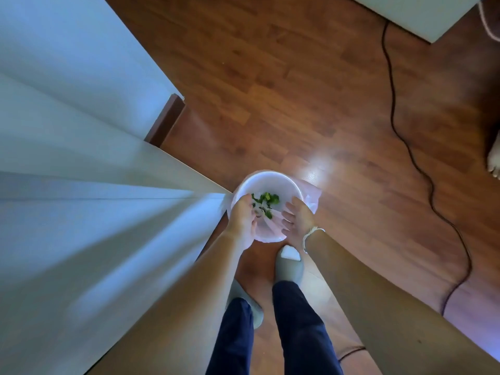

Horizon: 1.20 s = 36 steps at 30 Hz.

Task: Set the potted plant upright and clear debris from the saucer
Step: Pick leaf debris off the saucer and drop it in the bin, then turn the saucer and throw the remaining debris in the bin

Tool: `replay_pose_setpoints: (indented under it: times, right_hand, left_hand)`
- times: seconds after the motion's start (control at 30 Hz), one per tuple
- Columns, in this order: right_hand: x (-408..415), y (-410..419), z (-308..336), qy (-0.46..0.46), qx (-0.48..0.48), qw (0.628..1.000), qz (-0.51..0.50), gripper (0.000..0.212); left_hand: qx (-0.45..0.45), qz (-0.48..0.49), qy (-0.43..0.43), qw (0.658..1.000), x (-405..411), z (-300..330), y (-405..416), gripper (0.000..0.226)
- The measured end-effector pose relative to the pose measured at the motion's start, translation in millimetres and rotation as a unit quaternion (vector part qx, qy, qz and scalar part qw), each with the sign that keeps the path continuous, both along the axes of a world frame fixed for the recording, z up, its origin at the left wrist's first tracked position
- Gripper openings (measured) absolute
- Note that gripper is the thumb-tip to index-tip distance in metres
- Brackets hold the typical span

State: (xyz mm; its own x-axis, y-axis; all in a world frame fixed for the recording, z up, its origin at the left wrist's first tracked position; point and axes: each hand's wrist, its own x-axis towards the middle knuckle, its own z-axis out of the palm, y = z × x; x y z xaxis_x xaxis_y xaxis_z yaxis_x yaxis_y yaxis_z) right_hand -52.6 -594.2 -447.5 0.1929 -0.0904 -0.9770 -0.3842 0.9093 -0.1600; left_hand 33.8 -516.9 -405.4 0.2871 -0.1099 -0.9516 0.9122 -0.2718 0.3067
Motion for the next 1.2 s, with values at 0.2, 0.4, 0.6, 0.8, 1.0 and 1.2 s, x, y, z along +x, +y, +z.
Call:
replay_pose_setpoints:
  times: [0.2, 0.4, 0.6, 0.8, 1.0, 1.2]
  right_hand:
    - [3.8, -6.1, 24.7, 0.004, -0.013, 1.000, 0.020, 0.059]
    - [16.4, -26.1, 93.7, -0.019, -0.066, 0.997, 0.041, 0.057]
    - [49.8, -56.4, 202.6, -0.086, -0.183, 0.976, 0.084, 0.057]
    - [91.8, -80.6, 342.9, -0.144, -0.365, 0.894, 0.215, 0.056]
    - [128.5, -63.8, 447.7, -0.207, -0.526, 0.729, 0.387, 0.053]
    - [166.1, -7.0, 488.9, -0.253, -0.596, 0.568, 0.509, 0.056]
  left_hand:
    - [-0.005, -0.025, -0.015, 1.000, 4.9, 30.6, -4.6, 0.050]
    - [-0.022, -0.068, -0.060, 0.996, 26.9, 99.0, -21.5, 0.053]
    - [-0.097, -0.121, -0.142, 0.978, 59.6, 209.6, -45.9, 0.055]
    - [-0.075, -0.258, -0.345, 0.899, 92.2, 352.9, -56.9, 0.052]
    - [0.024, -0.335, -0.510, 0.792, 111.8, 443.3, -12.7, 0.051]
    - [0.114, -0.287, -0.560, 0.769, 115.6, 473.5, 87.9, 0.051]
